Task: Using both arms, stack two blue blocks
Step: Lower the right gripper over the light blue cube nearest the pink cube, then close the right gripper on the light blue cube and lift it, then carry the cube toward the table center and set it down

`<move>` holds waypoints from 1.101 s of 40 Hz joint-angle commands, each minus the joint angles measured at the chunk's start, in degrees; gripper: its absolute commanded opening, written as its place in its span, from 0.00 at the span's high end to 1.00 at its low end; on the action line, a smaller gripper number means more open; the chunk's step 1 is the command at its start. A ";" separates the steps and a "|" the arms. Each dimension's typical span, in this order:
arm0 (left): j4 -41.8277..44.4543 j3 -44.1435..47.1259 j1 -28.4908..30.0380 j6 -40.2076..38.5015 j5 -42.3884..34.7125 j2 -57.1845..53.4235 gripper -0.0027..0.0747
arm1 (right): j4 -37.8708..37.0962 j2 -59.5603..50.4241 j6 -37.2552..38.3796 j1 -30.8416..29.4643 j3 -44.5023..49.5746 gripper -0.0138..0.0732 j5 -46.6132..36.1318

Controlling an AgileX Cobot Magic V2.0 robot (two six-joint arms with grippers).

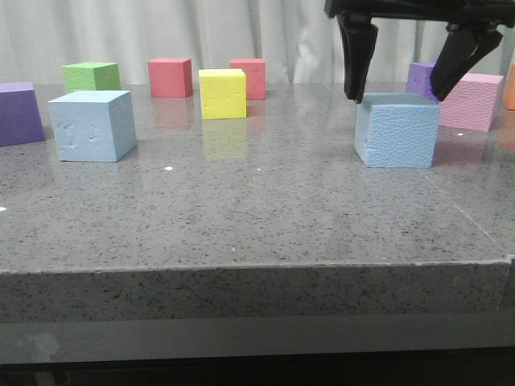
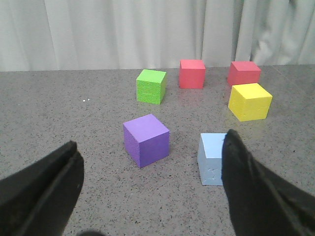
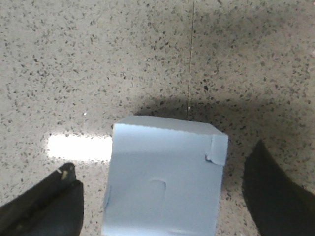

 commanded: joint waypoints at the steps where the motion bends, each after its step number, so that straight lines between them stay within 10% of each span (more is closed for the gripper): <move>1: -0.07 -1.88 0.12 -0.43 -5.05 0.61 0.23 | -0.77 -1.56 0.08 -0.14 -1.95 0.08 -3.10; 20: -0.07 -1.88 0.12 -0.43 -5.05 0.61 0.23 | 0.25 0.88 0.08 -0.03 -3.05 0.33 -1.60; 44: -0.07 -1.88 0.12 -0.43 -5.05 0.61 0.23 | -6.88 2.02 14.62 12.63 -8.80 0.33 -1.76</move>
